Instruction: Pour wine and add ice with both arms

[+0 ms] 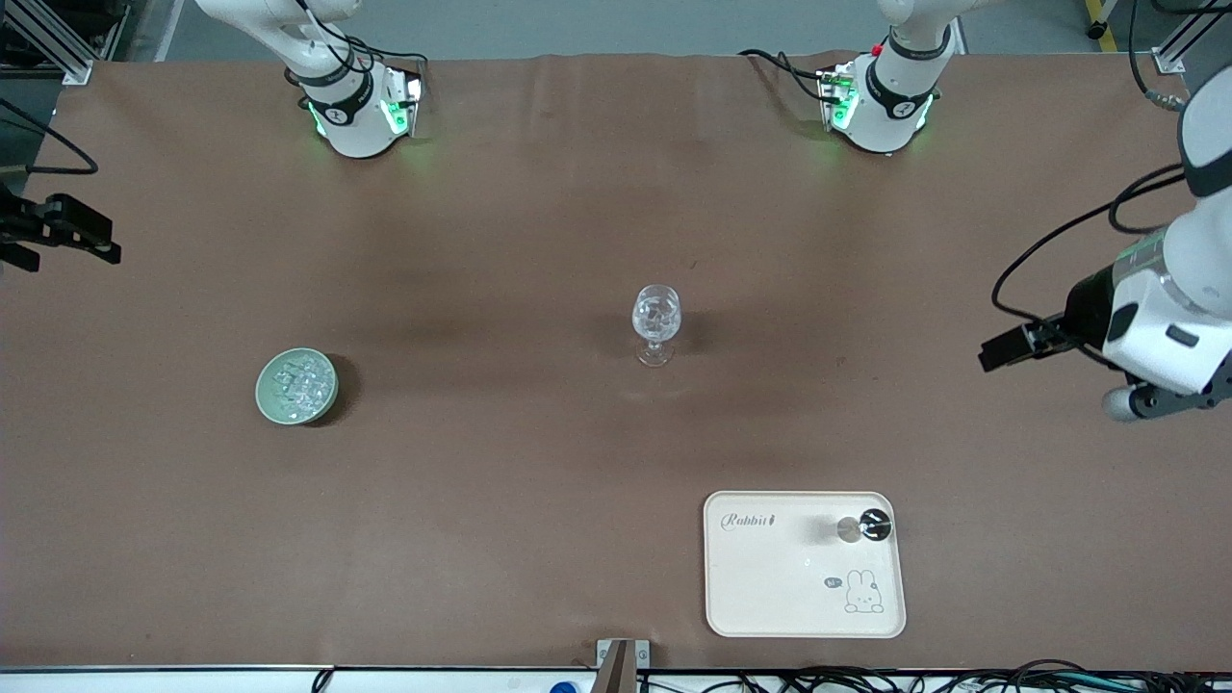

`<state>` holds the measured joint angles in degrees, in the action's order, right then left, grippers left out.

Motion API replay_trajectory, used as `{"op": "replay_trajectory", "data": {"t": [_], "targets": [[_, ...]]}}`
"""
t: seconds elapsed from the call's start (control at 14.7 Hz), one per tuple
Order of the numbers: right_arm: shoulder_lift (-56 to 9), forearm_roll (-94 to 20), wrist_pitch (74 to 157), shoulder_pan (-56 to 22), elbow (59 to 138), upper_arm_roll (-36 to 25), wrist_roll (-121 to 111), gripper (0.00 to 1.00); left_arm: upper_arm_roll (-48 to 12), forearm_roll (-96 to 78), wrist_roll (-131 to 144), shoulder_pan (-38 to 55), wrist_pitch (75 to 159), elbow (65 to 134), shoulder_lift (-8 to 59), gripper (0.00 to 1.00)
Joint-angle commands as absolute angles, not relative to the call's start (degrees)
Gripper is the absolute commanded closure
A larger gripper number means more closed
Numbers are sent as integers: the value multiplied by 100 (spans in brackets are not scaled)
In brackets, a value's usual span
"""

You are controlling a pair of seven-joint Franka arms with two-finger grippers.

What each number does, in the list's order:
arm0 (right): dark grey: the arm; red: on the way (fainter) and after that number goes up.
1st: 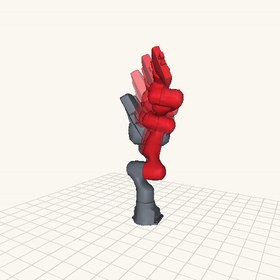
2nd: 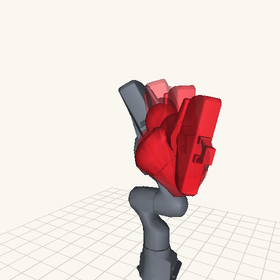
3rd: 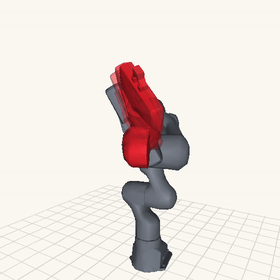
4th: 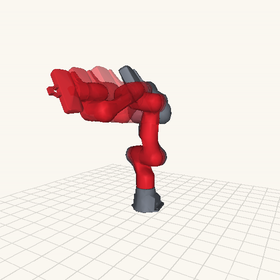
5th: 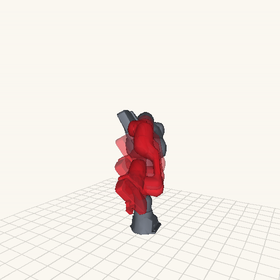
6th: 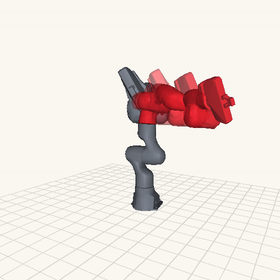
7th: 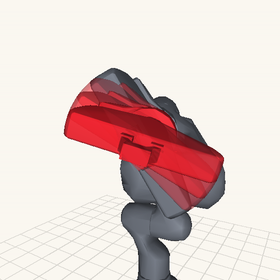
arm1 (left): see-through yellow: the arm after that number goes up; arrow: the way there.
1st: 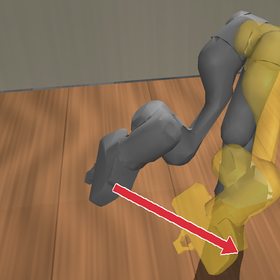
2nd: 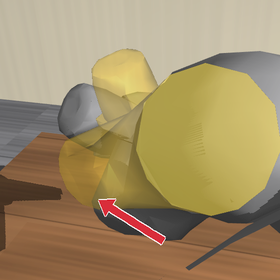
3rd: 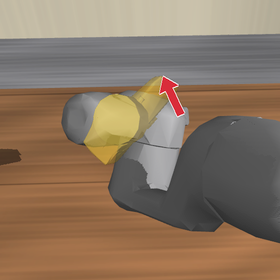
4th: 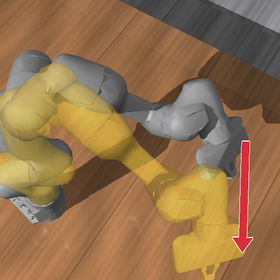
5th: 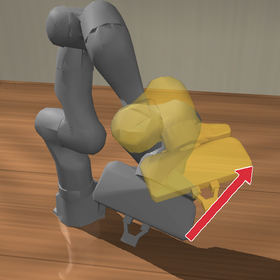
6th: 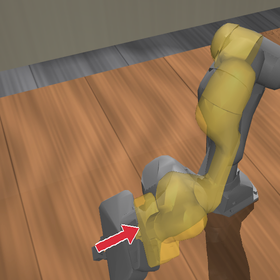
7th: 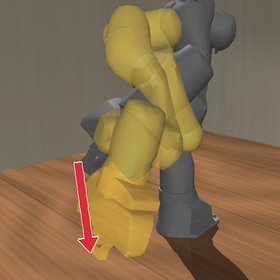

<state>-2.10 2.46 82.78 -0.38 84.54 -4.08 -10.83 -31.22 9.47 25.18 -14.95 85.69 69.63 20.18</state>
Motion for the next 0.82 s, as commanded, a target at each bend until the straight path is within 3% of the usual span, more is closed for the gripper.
{"op": "replay_trajectory", "data": {"t": [0.0,0.2,0.75], "targets": [[70,202,8349,70,8798,-325,-1169,13,-2428,932,1865,-969,8272,7180,1425,0],[62,193,8420,132,8833,-334,-1169,13,-1366,546,1749,-90,8165,7715,705,0],[62,185,8420,141,8833,-334,-1160,13,-756,-184,1117,-44,8453,9252,-649,0]]}}
